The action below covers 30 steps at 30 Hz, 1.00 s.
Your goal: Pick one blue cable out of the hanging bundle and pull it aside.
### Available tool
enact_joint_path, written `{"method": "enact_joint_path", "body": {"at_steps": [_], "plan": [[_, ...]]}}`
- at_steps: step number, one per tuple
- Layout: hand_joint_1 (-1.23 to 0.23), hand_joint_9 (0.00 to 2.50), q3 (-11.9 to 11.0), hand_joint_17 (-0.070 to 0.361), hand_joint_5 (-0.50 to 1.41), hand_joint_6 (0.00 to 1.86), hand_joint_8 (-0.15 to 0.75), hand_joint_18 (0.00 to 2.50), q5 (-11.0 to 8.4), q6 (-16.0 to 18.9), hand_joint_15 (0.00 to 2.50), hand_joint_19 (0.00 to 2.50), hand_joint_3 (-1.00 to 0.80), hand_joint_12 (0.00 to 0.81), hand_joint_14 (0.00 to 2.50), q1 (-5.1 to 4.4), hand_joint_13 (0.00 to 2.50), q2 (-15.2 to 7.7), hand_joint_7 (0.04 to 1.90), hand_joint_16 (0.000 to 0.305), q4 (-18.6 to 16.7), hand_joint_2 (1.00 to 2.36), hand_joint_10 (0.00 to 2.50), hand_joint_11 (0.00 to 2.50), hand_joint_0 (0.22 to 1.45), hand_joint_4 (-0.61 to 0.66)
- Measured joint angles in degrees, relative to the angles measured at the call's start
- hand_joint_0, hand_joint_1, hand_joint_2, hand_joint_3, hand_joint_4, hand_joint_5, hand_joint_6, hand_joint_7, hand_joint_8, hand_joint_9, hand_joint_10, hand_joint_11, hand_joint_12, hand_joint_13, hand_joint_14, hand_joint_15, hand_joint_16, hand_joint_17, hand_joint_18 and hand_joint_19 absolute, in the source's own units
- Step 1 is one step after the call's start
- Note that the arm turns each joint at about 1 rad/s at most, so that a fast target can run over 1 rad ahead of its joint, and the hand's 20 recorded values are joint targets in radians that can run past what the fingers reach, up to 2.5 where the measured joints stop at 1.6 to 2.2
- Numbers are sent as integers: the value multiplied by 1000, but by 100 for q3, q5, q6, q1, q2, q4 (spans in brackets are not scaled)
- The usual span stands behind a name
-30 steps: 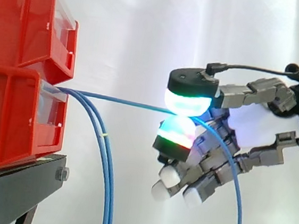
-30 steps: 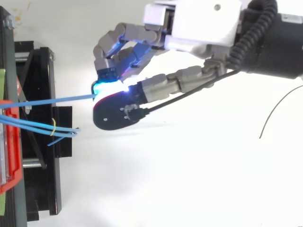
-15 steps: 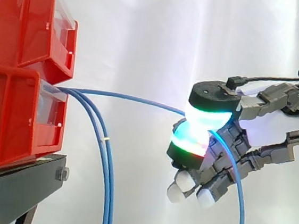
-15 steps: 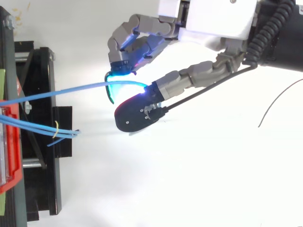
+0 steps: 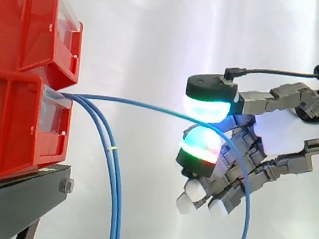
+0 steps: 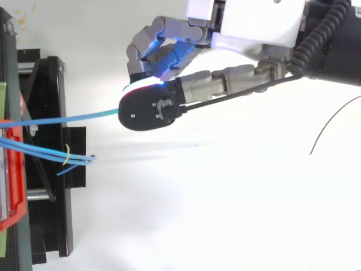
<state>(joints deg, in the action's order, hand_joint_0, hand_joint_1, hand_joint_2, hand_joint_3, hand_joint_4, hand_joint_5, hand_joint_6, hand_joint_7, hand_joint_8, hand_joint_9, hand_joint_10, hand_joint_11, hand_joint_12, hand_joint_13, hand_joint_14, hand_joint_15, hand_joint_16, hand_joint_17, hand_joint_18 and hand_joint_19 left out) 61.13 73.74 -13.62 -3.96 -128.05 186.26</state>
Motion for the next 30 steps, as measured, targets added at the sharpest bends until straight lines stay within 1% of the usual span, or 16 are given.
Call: {"method": "enact_joint_path", "body": {"at_steps": [1,4,5,7,8,11,12,15,22,25,30], "plan": [[-700,793,0,126,-163,889,359,469,0,0,285,504,-115,382,10,0,515,0,1053,56,-1,1019,13,426,569,136],[-767,774,0,123,-169,899,346,464,0,0,278,490,-84,374,12,0,508,-1,1080,55,-1,1021,13,427,589,140],[-790,764,-1,119,-170,901,339,462,0,1,279,486,-88,368,11,0,502,-1,1093,53,-1,1023,15,419,600,115],[-818,763,-1,118,-171,901,336,465,0,1,271,477,-106,364,11,0,496,1,1123,53,-1,1022,14,432,614,93],[-852,754,-1,117,-172,899,329,468,0,1,268,466,-144,363,11,0,494,2,1179,52,-2,1021,14,433,639,77],[-887,751,-2,116,-173,902,322,483,0,1,250,435,-234,360,10,0,491,0,1206,51,-2,1017,14,428,695,49],[-890,751,-2,115,-175,905,323,485,0,1,249,430,-285,360,10,0,491,0,1209,51,-2,1015,14,426,713,46],[-900,752,-3,115,-177,919,323,487,3,2,248,415,-333,358,11,0,494,0,1205,51,-2,1012,13,421,737,28],[-888,754,-4,114,-179,923,317,493,9,12,245,421,-389,356,10,0,496,2,1143,51,-2,1009,13,426,737,28],[-883,760,-4,114,-178,920,320,496,9,39,253,426,-366,355,10,1,497,6,1171,51,-2,1011,15,426,719,47],[-838,813,-4,114,-167,923,333,511,8,214,253,444,-241,359,10,-6,522,6,1341,51,4,1019,13,428,688,60]]}}
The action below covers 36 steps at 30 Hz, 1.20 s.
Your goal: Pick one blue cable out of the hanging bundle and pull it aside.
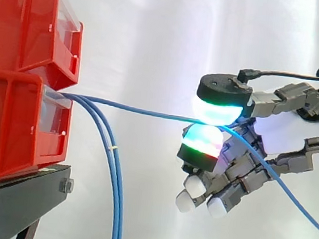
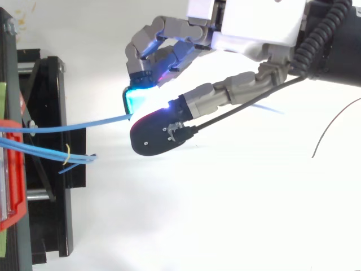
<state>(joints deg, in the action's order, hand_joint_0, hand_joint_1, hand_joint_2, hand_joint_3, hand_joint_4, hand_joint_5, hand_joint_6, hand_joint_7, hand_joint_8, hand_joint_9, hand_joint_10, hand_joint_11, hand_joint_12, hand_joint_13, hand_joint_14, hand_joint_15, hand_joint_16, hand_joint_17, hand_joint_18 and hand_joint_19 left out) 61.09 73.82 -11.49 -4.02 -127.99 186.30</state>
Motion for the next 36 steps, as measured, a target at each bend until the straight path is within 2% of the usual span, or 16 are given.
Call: {"method": "enact_joint_path", "body": {"at_steps": [9,15,32,36], "plan": [[-826,854,0,113,-155,927,328,516,0,596,263,458,-127,358,10,-33,548,1,1450,50,3,1023,13,421,690,15],[-830,865,0,113,-154,927,328,516,-10,828,261,452,-123,359,10,-44,548,-2,1474,50,5,1022,15,424,699,15],[-831,890,10,112,-148,928,338,510,20,816,262,460,-83,358,10,-55,550,-6,1478,50,-6,1022,15,415,691,27],[-831,894,97,112,-147,928,336,509,9,794,258,460,-77,358,11,-55,551,-6,1480,50,-8,1021,15,415,688,35]]}}
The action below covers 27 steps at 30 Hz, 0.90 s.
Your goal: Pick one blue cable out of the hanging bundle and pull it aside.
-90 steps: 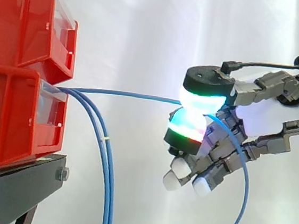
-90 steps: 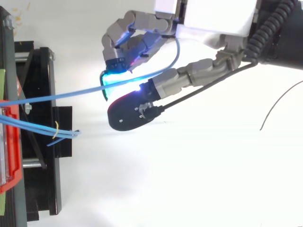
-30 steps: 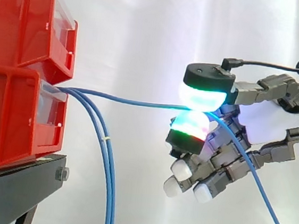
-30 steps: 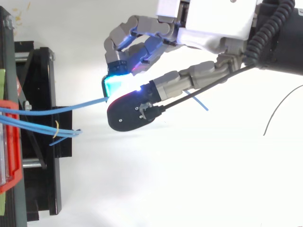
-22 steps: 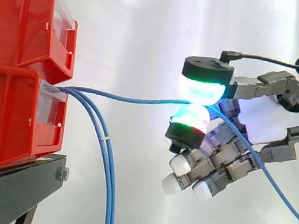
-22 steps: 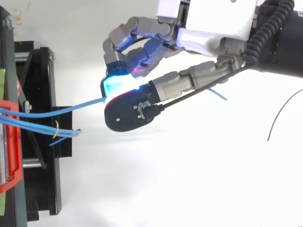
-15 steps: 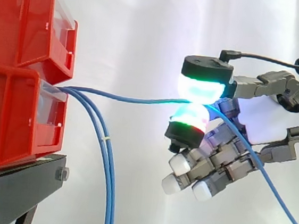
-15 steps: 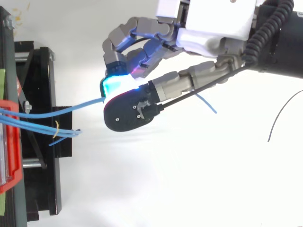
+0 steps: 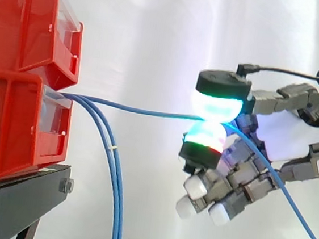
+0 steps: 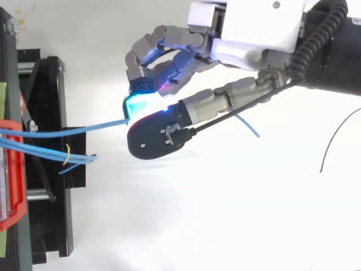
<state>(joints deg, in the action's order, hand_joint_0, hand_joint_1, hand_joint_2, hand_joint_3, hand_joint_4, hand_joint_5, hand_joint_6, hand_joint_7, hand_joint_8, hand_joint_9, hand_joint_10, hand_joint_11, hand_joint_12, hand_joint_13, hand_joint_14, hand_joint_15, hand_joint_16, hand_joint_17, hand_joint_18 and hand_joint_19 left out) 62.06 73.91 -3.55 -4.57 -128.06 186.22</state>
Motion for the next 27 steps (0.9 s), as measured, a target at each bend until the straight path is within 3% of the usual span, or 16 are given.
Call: {"method": "enact_joint_path", "body": {"at_steps": [4,8,12,17,27], "plan": [[-831,899,246,112,-146,928,342,509,3,2,263,452,-74,357,10,0,552,0,1475,50,-96,1021,13,417,687,31],[-832,901,656,112,-146,928,342,509,10,41,259,449,-75,359,10,0,552,0,1474,50,-476,1021,14,427,688,33],[-832,901,918,113,-146,928,342,508,13,48,267,460,-73,360,10,-6,554,0,1474,50,-976,1021,14,424,687,33],[-832,900,1023,113,-145,928,342,509,26,31,260,451,-70,358,10,-2,555,0,1480,50,-1389,1021,13,419,686,36],[-833,903,1035,113,-144,928,346,507,3,-5,259,459,-65,361,10,-2,555,0,1475,50,-1456,1020,14,414,686,31]]}}
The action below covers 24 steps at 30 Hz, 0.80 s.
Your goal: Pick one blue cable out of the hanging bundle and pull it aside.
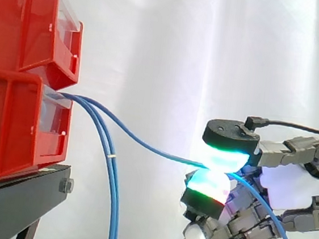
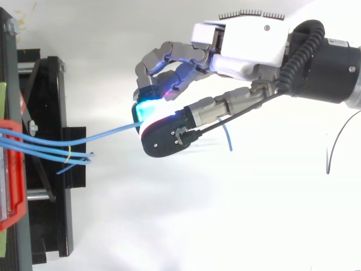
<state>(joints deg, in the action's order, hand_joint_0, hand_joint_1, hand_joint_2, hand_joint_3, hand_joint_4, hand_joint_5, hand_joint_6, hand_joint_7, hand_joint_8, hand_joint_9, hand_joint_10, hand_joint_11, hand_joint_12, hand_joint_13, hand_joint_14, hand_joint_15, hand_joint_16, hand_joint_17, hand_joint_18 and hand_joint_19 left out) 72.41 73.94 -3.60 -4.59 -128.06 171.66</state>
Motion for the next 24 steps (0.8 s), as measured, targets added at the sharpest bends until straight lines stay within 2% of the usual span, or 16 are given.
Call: {"method": "enact_joint_path", "body": {"at_steps": [24], "plan": [[-831,911,1,111,-143,930,341,504,-11,-1,270,456,-59,354,10,-3,561,1,1452,49,-7,1020,13,412,678,32]]}}
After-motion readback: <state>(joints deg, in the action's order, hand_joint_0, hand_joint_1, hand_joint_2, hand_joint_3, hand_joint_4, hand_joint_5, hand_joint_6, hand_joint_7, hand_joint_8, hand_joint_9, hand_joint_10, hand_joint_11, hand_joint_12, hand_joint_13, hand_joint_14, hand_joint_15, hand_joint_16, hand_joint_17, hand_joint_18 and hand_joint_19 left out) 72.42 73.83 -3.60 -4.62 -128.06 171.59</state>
